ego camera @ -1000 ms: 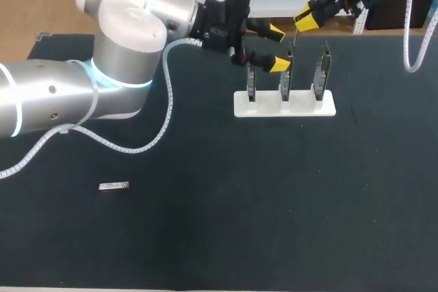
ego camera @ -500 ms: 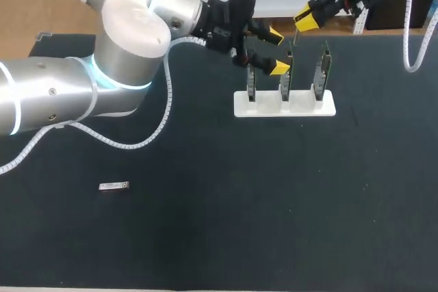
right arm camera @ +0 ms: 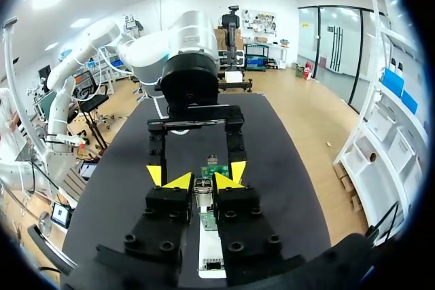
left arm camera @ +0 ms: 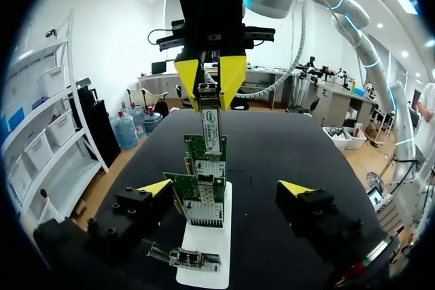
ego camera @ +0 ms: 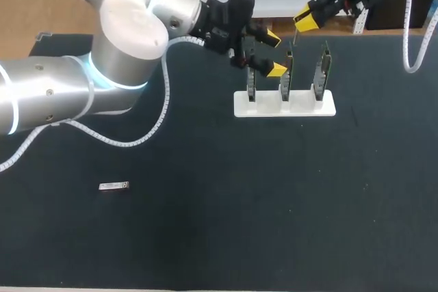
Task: Pick up the optical module with the left hand, and insert it into the network port with the right hand.
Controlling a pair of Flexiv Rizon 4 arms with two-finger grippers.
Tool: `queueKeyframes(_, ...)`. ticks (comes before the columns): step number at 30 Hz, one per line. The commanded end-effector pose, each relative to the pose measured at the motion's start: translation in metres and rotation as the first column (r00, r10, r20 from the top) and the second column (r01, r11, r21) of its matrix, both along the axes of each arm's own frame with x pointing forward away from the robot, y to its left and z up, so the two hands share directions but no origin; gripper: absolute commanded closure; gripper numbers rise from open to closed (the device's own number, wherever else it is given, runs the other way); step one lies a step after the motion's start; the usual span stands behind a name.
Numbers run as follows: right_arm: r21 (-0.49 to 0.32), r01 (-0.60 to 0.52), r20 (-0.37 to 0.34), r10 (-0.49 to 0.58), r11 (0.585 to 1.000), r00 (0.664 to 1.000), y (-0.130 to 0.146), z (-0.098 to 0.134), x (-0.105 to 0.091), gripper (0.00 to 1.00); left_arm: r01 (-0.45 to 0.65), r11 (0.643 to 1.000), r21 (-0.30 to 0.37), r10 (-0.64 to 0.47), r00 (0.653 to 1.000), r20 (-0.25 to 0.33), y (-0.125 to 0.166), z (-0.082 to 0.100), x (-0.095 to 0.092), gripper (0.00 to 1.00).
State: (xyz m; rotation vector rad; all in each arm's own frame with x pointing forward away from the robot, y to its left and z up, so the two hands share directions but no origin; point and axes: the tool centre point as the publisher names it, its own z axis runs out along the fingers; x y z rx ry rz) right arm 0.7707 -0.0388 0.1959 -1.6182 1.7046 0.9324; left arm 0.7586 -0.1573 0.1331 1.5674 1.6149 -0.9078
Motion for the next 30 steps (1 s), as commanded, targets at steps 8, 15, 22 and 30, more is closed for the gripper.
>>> queueKeyframes(8,0.004,0.004,0.001,-0.004,1.0,1.0,-0.0012,-0.0008,0.0006,1.0,0.018,1.0,0.015,-0.018,1.0,-0.017,-0.0036,0.0002,0.0059,0.0)
queueKeyframes(15,0.007,0.005,0.001,-0.005,1.0,1.0,-0.0014,-0.0011,0.0009,1.0,0.028,0.999,0.027,-0.027,0.999,-0.03,-0.0044,-0.0027,0.004,0.0)
queueKeyframes(22,0.009,0.005,0.002,-0.005,1.0,1.0,-0.0015,-0.0012,0.0009,1.0,0.03,0.999,0.035,-0.028,0.999,-0.034,-0.0023,-0.0046,0.0016,0.0)
queueKeyframes(30,0.007,0.004,0.004,-0.004,1.0,1.0,-0.001,-0.0011,0.0007,1.0,0.026,0.999,0.041,-0.024,0.999,-0.038,-0.0001,-0.0056,0.001,0.0)
